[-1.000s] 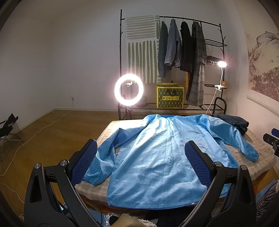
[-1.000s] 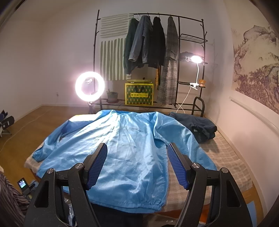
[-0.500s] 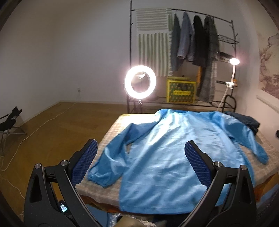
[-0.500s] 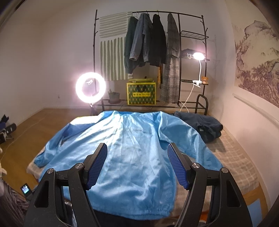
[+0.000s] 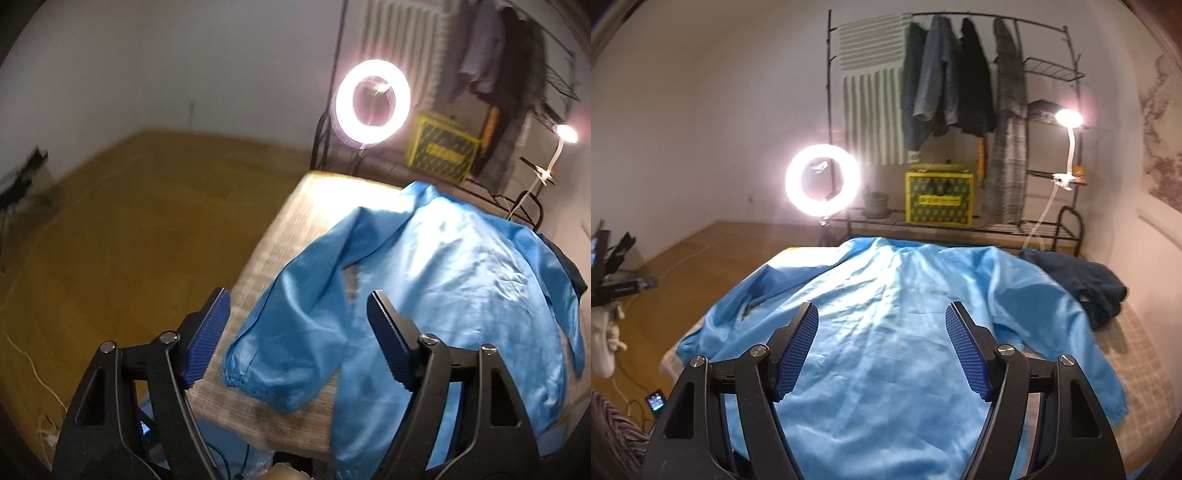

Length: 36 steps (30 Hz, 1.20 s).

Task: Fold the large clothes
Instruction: 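Reach the left tool to the blue coat's sleeve cuff and close on it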

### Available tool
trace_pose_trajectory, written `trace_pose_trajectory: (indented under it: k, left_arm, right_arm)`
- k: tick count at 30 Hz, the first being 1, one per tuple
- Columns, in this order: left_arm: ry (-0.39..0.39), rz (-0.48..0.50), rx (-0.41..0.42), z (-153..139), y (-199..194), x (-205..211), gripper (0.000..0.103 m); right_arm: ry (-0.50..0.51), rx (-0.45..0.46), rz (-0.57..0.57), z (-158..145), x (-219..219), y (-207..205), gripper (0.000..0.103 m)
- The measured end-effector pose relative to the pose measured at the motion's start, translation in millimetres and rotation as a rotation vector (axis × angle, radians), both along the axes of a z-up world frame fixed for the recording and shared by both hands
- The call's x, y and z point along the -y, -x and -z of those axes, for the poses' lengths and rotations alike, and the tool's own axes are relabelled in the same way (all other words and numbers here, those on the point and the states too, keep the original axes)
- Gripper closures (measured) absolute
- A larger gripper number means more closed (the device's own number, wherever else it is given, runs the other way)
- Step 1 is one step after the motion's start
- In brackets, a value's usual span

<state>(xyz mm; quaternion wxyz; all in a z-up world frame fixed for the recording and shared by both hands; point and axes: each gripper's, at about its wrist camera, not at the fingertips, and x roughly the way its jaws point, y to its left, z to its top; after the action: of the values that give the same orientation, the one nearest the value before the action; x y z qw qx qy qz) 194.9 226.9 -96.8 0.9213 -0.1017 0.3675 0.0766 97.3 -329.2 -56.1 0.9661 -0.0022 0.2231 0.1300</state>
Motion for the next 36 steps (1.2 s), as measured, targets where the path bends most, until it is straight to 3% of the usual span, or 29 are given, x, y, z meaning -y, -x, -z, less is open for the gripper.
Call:
trace_pose_trajectory:
  k: [5, 11, 15, 22, 24, 26, 28, 32, 36]
  left_arm:
    - [0.159, 0.028, -0.153, 56, -53, -28, 0.025]
    - [0.294, 0.029, -0.229, 102, -101, -42, 0.025]
    - [0.291, 0.011, -0.23, 114, -129, -53, 0.025]
    - [0.246, 0.032, -0.306, 140, -159, -51, 0.025]
    - [0.239, 0.038, -0.306, 142, -161, -49, 0.039]
    - [0.243, 0.046, -0.319, 145, -163, -48, 0.076]
    - [0.252, 0.056, -0.322, 148, -164, -46, 0.097]
    - [0.237, 0.09, -0.285, 139, -164, -38, 0.103]
    - [0.231, 0.123, -0.2, 107, -156, -26, 0.103]
  right_arm:
    - [-0.046, -0.057, -0.068, 16, -15, -25, 0.032]
    - [-0.034, -0.131, -0.127, 35, -26, -40, 0.032]
    - [-0.034, -0.157, -0.153, 39, -28, -46, 0.032]
    - [-0.003, -0.169, -0.175, 44, -31, -49, 0.032]
    - [0.01, -0.168, -0.174, 45, -30, -50, 0.032]
    - [0.019, -0.17, -0.173, 46, -30, -50, 0.032]
    - [0.023, -0.176, -0.171, 47, -31, -51, 0.032]
    - [0.025, -0.176, -0.171, 46, -31, -51, 0.032]
    - [0.042, -0.169, -0.171, 47, -33, -49, 0.032]
